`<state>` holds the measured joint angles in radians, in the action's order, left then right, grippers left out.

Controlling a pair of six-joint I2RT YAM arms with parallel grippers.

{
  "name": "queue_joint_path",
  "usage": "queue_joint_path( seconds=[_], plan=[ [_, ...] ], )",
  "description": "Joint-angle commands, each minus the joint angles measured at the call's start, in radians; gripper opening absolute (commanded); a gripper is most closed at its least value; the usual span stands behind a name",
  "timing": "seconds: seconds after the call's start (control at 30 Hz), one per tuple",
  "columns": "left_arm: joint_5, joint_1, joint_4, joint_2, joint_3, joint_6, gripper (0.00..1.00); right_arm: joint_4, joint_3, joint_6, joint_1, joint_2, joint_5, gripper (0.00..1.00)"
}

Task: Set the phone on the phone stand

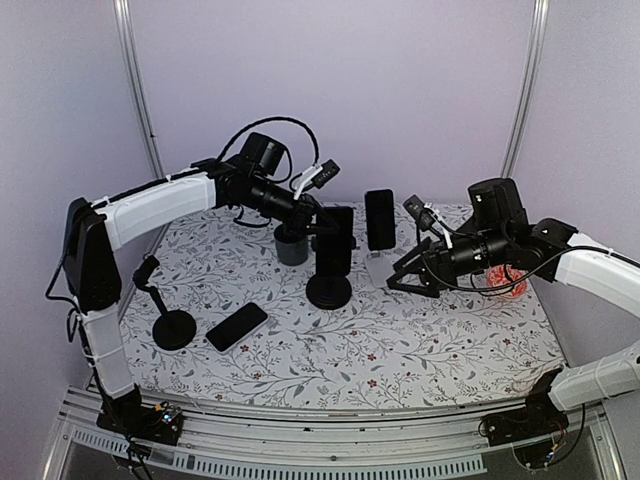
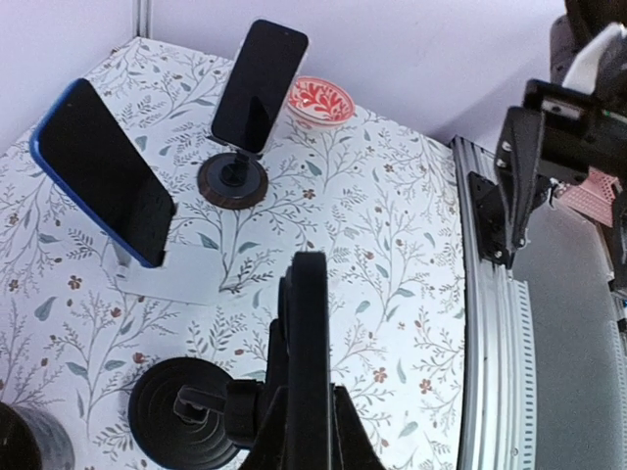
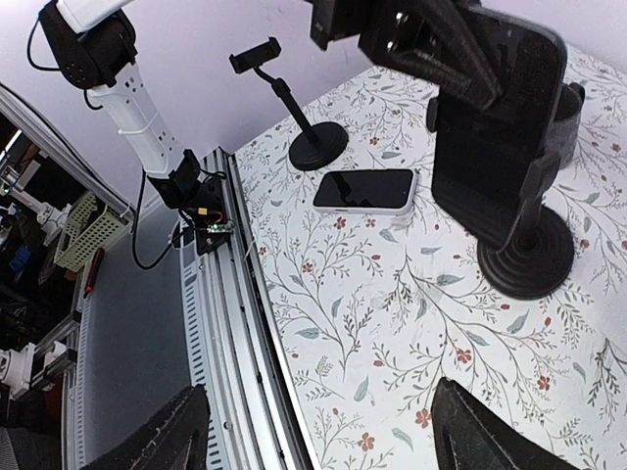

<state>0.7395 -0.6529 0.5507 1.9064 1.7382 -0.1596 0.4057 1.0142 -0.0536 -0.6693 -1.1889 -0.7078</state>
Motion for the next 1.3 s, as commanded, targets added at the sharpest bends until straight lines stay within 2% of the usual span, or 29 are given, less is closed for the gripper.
queue_joint_path(
  seconds=[0.0, 0.13, 0.4, 0.63, 0.83, 0.97, 1.1, 1.27],
  plan=[
    [0.056, 0.046, -0.047, 0.045, 0.122, -0.038, 0.00, 0.053, -0.018, -0.030, 0.000, 0.023, 0.013, 0.80],
    [0.099, 0.081, -0.074, 0.120, 0.183, -0.017, 0.00, 0.063, -0.032, -0.046, 0.000, 0.052, 0.011, 0.80],
    [0.115, 0.114, -0.114, 0.164, 0.234, 0.015, 0.01, 0.076, -0.065, -0.067, 0.000, 0.089, 0.007, 0.80],
    [0.096, 0.111, -0.136, 0.161, 0.220, 0.053, 0.23, 0.075, -0.074, -0.072, 0.000, 0.088, 0.001, 0.80],
    [0.021, 0.111, -0.143, 0.134, 0.217, 0.084, 0.42, 0.064, -0.072, -0.073, 0.000, 0.081, -0.002, 0.80],
    [-0.070, 0.107, -0.143, 0.076, 0.209, 0.123, 0.49, 0.054, -0.071, -0.072, 0.000, 0.074, 0.004, 0.80],
    [-0.236, 0.084, -0.127, -0.048, 0.175, 0.163, 0.53, 0.026, -0.085, -0.069, 0.000, 0.063, 0.010, 0.81],
    [-0.466, 0.034, -0.016, -0.181, 0.132, 0.223, 0.56, -0.043, -0.103, -0.074, 0.000, 0.026, -0.004, 0.81]
  ],
)
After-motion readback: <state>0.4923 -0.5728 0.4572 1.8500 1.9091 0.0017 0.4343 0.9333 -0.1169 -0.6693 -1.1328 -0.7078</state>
